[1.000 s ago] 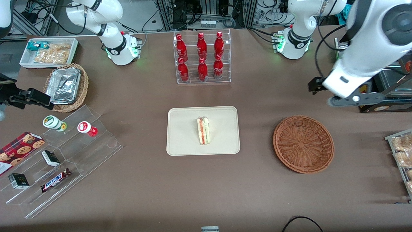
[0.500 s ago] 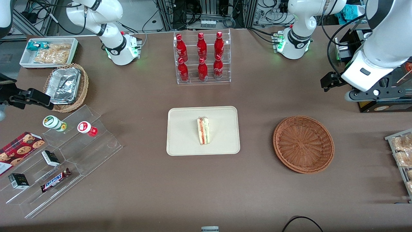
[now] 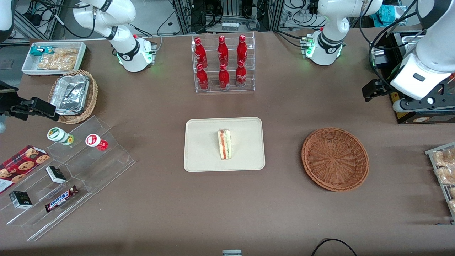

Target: Place sandwich from basket to tray

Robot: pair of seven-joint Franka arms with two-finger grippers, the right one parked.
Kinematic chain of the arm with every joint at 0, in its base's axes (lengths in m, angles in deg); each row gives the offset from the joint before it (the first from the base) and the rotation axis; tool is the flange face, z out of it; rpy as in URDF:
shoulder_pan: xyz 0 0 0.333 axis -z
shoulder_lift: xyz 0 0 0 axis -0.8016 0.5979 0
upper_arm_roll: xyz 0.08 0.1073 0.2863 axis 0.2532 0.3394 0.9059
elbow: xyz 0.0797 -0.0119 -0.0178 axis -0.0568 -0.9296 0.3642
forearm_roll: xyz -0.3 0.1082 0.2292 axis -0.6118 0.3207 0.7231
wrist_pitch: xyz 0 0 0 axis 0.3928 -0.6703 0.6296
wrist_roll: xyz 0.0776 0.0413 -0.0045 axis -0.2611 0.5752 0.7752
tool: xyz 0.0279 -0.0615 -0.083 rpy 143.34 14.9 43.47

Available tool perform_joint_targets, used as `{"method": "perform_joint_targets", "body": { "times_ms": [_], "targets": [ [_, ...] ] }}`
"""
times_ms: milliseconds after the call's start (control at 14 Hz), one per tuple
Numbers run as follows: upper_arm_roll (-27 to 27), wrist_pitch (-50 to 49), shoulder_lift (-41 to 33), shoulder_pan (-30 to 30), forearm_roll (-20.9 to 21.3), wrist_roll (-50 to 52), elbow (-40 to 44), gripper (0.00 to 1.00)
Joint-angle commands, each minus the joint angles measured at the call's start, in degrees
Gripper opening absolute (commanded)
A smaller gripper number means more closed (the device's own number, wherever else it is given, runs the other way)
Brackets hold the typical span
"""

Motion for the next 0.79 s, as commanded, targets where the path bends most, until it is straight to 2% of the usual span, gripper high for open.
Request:
{"method": "perform_joint_targets", "body": {
  "times_ms": [0, 286, 714],
  "targets": [
    [-0.39, -0.14, 0.18, -0.42, -1.07, -0.16, 1.13, 1.0],
    [1.36, -0.14, 0.09, -0.68, -6.69, 0.02, 1.13, 1.0],
    [1.98, -0.23, 0.09, -0.68, -6.88, 0.19, 1.13, 1.0]
  ]
}}
